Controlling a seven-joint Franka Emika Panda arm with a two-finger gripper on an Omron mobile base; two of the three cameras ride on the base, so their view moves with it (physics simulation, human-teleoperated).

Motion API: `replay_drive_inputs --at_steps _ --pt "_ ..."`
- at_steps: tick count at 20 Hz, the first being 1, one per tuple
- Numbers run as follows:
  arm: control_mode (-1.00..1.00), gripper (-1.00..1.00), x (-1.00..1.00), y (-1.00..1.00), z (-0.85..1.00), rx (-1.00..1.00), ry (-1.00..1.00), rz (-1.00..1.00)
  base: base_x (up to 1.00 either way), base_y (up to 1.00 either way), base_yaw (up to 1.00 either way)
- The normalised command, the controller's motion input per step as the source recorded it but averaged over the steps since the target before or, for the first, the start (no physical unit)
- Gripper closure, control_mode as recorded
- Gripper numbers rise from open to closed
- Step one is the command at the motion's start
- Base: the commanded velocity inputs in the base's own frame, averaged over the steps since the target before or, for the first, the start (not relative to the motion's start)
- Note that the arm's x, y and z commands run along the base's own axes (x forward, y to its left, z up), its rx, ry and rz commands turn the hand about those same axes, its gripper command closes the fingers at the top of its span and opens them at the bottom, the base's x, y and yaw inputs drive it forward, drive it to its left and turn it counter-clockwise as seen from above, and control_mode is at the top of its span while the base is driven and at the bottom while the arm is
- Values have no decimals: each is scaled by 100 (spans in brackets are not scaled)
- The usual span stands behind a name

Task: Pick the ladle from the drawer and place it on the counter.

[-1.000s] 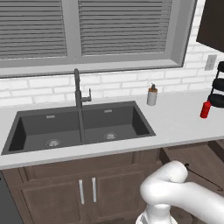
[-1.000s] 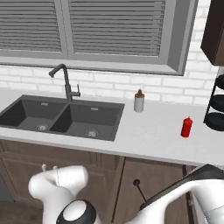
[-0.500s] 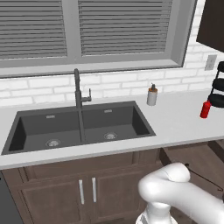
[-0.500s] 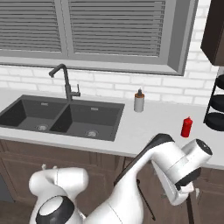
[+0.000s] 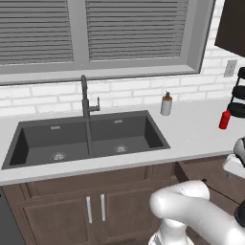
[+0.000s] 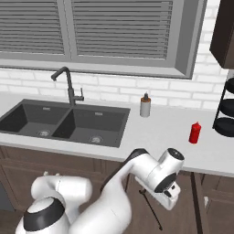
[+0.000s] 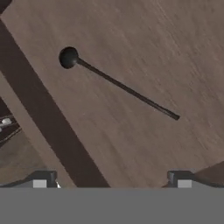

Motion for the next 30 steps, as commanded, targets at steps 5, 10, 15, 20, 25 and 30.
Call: replay_drive_inputs --at_steps 5,10,15,20,25,30 --pt "-100 -100 74 1 -39 17 -3 42 0 0 0" --pt "-100 -100 64 -9 -43 1 0 42 0 0 0" --pt "-100 -100 4 -69 -22 -1 1 28 0 0 0" --pt "-100 -100 -2 0 -16 1 0 2 0 0 0" --pt "-100 -100 -24 0 -55 -11 0 7 0 0 0" --pt "-100 -100 -7 1 -48 -13 0 12 0 0 0"
